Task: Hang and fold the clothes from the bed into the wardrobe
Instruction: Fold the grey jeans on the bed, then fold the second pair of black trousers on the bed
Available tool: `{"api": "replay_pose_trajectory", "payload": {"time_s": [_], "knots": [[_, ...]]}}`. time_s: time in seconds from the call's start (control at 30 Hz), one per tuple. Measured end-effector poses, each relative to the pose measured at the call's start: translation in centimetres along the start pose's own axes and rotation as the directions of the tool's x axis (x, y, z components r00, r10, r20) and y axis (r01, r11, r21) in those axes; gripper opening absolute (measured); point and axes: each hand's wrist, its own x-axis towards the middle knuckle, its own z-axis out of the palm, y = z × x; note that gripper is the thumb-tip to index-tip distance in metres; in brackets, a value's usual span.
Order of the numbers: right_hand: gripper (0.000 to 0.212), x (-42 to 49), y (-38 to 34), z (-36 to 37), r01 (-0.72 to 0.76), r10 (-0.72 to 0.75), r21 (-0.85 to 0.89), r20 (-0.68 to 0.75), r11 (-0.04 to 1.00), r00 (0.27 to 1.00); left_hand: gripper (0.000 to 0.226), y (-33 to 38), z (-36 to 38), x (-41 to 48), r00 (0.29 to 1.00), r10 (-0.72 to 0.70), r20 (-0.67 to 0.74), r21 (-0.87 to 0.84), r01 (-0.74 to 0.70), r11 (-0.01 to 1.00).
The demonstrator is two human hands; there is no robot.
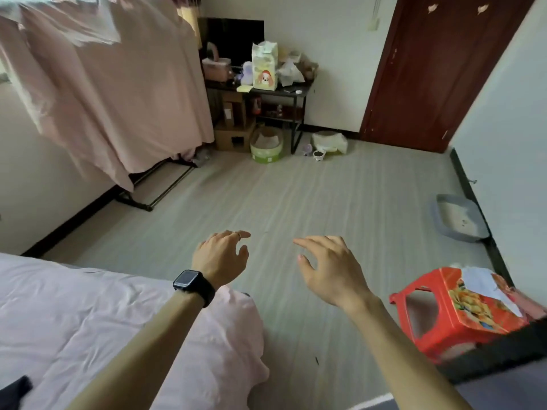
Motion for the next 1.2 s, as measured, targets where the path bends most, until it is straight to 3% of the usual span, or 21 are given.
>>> {"api": "replay_pose_trajectory", "payload": {"time_s": [0.4,0.6,0.73,0.97,1.2], "knots": [[0.039,22.5,5.0,4.4,-0.088,0.089,-0.012,0.118,0.996,0.989,0.038,-6.4,4.0,19.8,0.987,-0.09,0.133,0.0,0.091,0.996],[0.039,36.7,7.7,7.1,0.009,-0.005,-0.023,0.172,1.0,0.985,0.038,-9.2,5.7,31.3,0.97,-0.205,0.129,-0.039,0.212,0.977],[0.04,47.7,7.2,9.1,0.157,-0.148,-0.014,0.258,0.987,0.955,0.038,-12.0,6.0,37.1,0.925,-0.364,0.112,-0.049,0.371,0.927],[0.039,62.9,-2.6,16.8,0.446,-0.452,0.108,0.372,0.889,0.811,0.038,-22.0,3.5,41.3,0.755,-0.656,-0.003,-0.064,0.655,0.753],[0.037,73.8,-20.0,27.2,0.697,-0.709,0.225,0.443,0.681,0.549,0.039,-36.5,-0.4,42.1,0.485,-0.869,-0.093,-0.106,0.863,0.493]]}}
